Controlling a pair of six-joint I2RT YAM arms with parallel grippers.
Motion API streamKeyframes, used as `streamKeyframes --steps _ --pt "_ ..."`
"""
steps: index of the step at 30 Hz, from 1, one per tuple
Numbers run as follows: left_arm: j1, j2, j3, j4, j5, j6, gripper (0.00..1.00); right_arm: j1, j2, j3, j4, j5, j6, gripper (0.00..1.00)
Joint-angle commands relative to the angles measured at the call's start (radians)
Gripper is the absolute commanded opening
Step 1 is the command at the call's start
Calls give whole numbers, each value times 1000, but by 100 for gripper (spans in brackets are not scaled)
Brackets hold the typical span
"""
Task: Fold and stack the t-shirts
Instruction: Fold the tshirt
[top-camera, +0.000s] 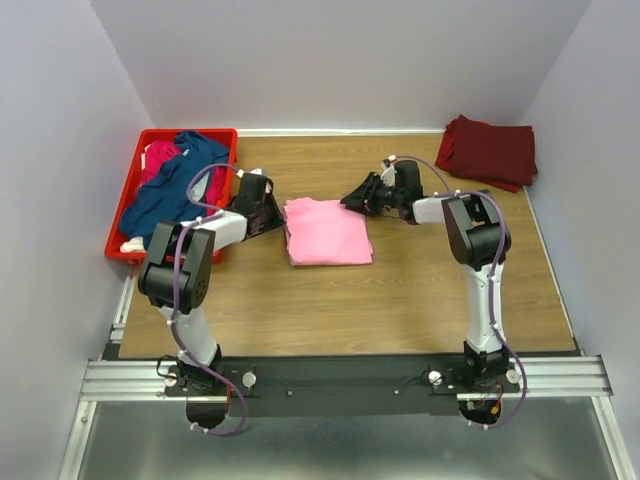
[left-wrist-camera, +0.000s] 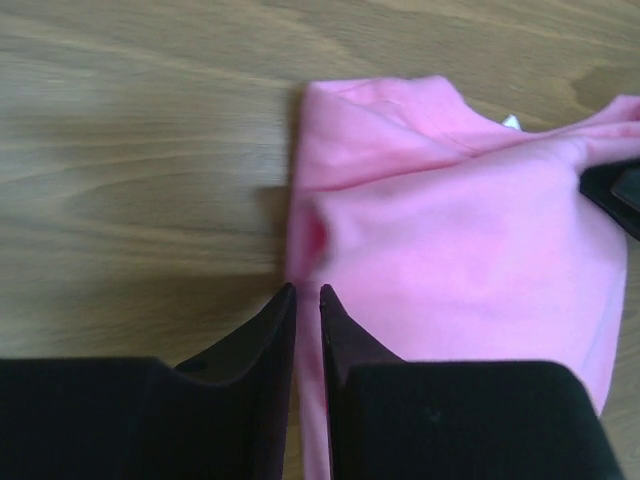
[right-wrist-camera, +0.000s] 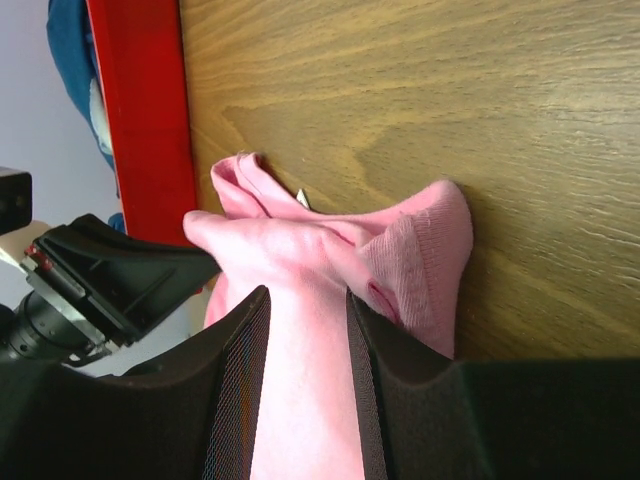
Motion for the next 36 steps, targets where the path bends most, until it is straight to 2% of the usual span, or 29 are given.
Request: streamKeyframes --steps 1,8,12,16,20,25,29,34,36 --pt "49 -61 -28 -64 -107 -7 23 -17 30 -45 -52 23 -48 44" --pt "85 -193 -31 -94 -45 16 25 -26 -88 -42 -77 -32 -77 44" --pt "20 -323 -83 -52 80 15 27 -25 -200 -103 -54 -98 -66 44" --pt "-68 -405 -171 38 179 -27 27 -19 -263 -243 52 -257 -10 44" --pt "-93 -396 -289 170 277 -103 25 -12 -309 -399 166 -323 38 44" --pt "-93 -313 -395 239 282 -140 20 -14 -279 -516 178 -333 -14 44" --pt "-76 -235 -453 255 268 -198 16 -35 -227 -576 183 -284 -52 44" --pt "12 -292 -599 339 310 -308 15 -63 -243 -645 183 -255 -80 44" --pt "24 -379 -613 280 289 -288 17 -65 -368 -654 142 -250 -80 44"
